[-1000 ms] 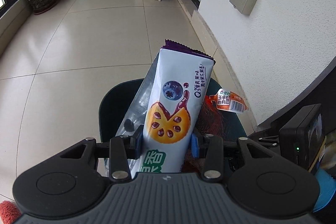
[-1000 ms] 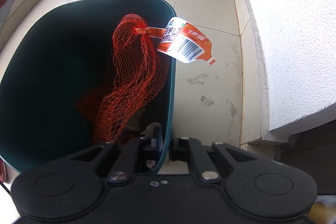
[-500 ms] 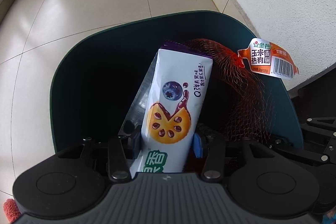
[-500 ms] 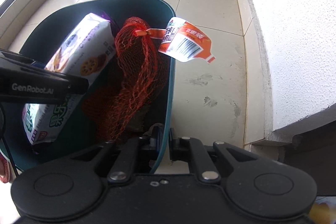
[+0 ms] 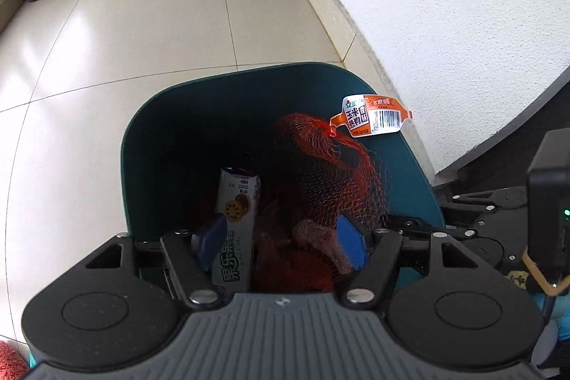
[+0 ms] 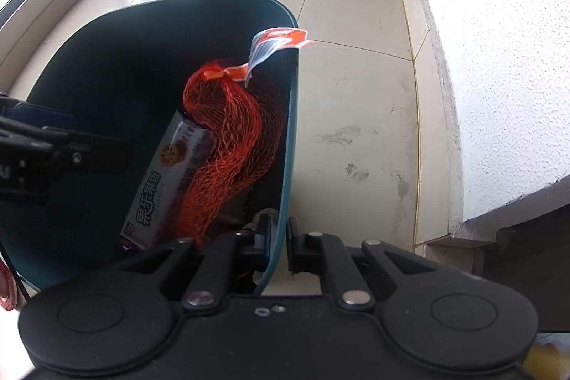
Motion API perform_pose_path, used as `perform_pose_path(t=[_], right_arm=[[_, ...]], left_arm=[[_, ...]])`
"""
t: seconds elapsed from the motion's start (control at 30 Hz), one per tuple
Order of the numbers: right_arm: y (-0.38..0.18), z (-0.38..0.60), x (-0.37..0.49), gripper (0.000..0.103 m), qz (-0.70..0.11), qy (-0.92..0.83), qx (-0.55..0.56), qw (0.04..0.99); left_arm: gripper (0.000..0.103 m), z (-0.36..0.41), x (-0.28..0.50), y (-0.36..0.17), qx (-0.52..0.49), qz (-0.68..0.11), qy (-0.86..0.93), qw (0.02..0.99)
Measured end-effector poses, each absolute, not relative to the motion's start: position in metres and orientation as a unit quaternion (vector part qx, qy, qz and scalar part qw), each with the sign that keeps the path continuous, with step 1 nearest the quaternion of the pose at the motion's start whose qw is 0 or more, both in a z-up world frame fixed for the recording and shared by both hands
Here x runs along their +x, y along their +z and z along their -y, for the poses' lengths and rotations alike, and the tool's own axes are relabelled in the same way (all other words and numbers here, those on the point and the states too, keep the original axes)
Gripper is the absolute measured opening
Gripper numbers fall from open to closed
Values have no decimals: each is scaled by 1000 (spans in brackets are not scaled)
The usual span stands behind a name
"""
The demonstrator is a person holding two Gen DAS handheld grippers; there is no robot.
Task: Collect trash
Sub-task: 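Lower the left gripper and grasp the grey-blue crumpled plastic bag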
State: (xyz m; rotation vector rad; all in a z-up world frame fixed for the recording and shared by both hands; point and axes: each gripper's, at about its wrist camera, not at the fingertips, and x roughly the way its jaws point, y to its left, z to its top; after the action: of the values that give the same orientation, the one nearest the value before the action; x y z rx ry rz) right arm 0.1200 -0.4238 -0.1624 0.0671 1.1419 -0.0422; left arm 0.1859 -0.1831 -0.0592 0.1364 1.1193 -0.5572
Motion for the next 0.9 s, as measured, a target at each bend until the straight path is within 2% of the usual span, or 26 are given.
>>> perform_pose_path(t=[0.27, 0.33, 0.53, 0.67, 0.9], right_arm=[[-163, 419, 121, 7, -542, -26, 23, 840], [-163, 417, 121, 7, -543, -27, 21, 839], [-165, 412, 122, 7, -544, -31, 14, 838], [-167, 411, 123, 7, -545, -31, 12, 838], [-168, 411, 124, 7, -546, -30, 12, 837]], left_arm=[[70, 100, 166, -18, -29, -488, -243, 838], [74, 72, 161, -16, -59, -481, -221, 846], [74, -8, 153, -21, -114, -470, -116, 868], [74, -52, 157, -58, -131, -501, -27, 855], [74, -79, 174, -165, -111, -608, 48, 785]])
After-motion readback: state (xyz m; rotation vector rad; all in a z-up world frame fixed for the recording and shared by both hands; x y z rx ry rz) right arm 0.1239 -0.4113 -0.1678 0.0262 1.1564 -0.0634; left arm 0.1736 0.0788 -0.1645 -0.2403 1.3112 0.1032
